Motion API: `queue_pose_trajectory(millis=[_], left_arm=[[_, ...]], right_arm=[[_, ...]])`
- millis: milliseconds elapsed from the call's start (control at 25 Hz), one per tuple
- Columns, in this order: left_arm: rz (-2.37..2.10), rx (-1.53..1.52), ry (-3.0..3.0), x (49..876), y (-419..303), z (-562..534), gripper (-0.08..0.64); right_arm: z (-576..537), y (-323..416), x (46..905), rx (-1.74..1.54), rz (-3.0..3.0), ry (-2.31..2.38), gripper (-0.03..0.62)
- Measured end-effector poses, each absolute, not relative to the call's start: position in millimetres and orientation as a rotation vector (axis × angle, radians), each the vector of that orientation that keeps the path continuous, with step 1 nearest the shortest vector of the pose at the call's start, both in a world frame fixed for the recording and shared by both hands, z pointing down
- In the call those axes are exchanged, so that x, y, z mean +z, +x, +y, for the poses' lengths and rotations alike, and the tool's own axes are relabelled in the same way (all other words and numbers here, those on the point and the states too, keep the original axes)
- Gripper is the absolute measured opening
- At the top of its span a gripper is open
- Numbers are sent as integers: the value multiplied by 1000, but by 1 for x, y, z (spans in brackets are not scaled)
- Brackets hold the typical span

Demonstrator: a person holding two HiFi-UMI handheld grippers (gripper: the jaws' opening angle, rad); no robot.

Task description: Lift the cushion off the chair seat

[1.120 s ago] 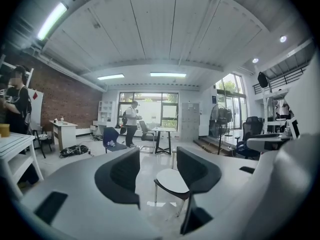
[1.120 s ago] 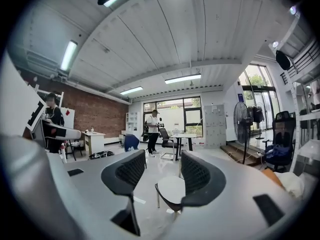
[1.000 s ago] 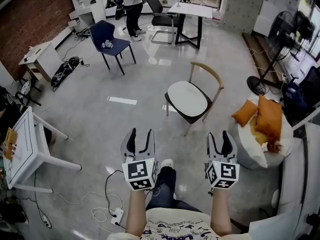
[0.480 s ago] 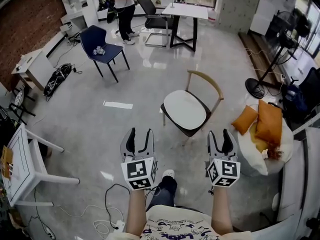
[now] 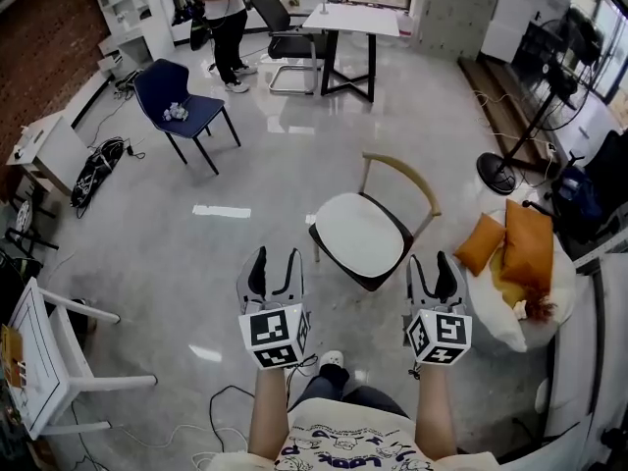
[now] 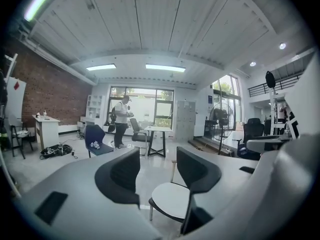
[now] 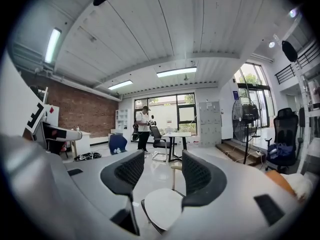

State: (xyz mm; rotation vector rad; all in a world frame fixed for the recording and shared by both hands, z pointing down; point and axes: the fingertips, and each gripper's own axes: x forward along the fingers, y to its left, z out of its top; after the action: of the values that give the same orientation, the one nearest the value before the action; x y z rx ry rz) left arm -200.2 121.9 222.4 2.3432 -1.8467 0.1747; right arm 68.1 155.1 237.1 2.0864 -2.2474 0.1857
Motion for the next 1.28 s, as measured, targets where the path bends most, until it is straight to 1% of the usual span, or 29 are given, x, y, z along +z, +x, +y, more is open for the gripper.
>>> queue_pose_trajectory(millis=[480,800,1280], left_arm=[[-1771,226,2323,255,-191,31,227],[-1770,277,2274,282,-159,-39,227],[-1822,335,2122,347,-74,-196,226]], right_arm=[[73,73,270,257,-2174,2061,236],[-4,107,298,307,-2168,2007,236],[-187,175,359,324,-2263,1724,238]])
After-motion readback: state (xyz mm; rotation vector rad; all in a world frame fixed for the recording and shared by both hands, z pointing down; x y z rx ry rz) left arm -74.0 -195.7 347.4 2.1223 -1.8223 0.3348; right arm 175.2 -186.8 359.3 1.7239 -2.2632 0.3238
